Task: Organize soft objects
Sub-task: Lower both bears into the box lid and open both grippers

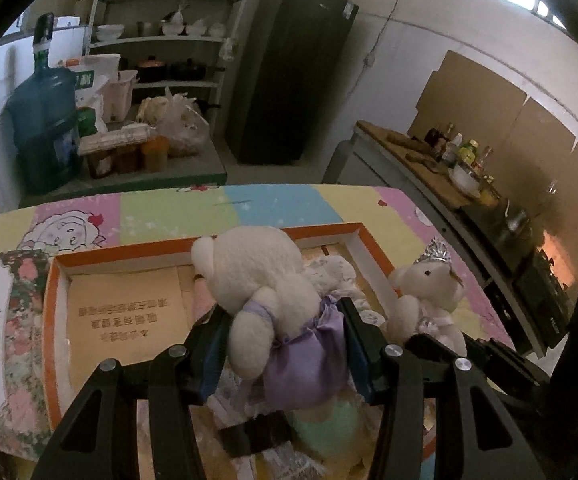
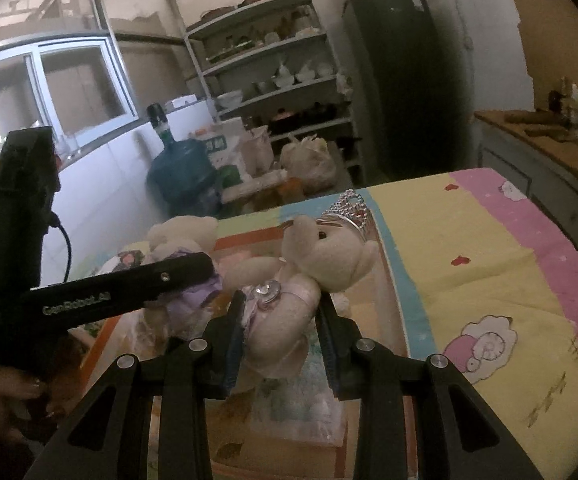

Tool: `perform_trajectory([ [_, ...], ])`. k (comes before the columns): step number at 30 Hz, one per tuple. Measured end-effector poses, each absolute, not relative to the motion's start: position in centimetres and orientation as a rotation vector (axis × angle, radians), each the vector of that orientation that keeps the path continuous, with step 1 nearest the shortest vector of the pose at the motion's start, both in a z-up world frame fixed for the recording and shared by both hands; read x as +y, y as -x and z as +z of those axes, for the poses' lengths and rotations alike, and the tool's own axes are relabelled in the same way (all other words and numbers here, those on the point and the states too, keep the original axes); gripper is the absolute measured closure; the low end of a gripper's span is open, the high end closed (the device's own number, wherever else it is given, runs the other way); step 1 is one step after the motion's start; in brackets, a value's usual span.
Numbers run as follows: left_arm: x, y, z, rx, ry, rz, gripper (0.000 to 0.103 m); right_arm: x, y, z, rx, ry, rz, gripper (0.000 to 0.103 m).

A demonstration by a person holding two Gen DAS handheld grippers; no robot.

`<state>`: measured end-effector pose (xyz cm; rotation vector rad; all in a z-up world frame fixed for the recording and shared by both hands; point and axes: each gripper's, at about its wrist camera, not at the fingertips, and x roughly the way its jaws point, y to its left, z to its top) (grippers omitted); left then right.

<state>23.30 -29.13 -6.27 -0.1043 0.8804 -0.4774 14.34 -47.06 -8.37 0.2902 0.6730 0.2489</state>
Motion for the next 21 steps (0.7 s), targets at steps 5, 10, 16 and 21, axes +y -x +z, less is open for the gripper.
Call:
perform_trajectory([
  [5,-29.9,-23.9,-7.2,0.913,0.09,-0.479,0.051,-47.1,-15.2,-8.8,0.701,-0.302,0.279,0.068],
  [10,-30.2,-24.2,-8.3,0.938,0.069,-0.472,0.051,-47.0,-16.0,-10.0,0.754,-0.323,0.31,0.067],
  [16,-30.2,-24.3,-8.7,0.934,0.047,-0.486,0.047,-47.0,-16.7,-10.7,0.79,-0.333,0.32,0.064],
  [21,-29.9,-24.2,-8.6,0.925,0.057,-0.499,0.045,-47.1,-17.0,-10.6,0.788,-0.331,0.315,0.053],
])
